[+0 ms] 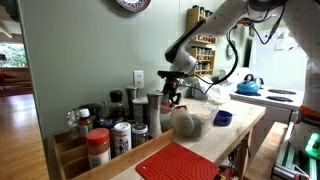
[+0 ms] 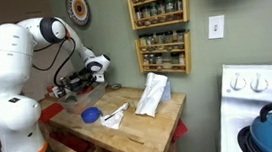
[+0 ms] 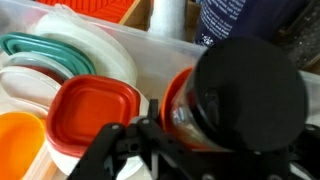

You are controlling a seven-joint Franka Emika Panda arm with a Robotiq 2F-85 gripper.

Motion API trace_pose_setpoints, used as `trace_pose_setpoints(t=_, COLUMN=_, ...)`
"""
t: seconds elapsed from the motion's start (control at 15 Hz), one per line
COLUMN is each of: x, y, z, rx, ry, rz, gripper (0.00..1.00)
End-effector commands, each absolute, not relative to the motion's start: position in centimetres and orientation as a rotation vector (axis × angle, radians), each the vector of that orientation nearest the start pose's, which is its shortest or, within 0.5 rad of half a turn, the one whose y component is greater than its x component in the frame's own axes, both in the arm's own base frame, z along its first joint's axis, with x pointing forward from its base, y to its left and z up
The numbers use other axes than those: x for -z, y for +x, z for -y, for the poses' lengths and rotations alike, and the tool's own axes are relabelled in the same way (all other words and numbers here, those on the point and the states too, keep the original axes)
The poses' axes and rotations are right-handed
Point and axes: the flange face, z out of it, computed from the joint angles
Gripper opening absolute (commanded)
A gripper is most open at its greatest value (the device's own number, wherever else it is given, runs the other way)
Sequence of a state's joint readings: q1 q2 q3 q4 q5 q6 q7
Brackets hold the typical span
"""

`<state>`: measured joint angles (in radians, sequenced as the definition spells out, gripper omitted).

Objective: Pick up the orange cup from the clear container and put it on the table, pick up the spice bottle with a black lid from the table and put it in the orange cup, pick up the orange cup with the spice bottle and put it in the clear storage container

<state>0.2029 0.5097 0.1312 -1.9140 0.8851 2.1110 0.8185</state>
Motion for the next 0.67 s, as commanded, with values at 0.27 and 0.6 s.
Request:
trace_pose_setpoints(t=0.27, x=-20.57, y=56.32, z=-23.87, rx=-0.848, ry=-2.182, rz=-1.347, gripper=0.59)
trace_pose_setpoints(t=0.6, x=-21.19, y=56.67, z=-23.67, rx=-0.836, ry=-2.183, rz=-1.345, gripper=1.00)
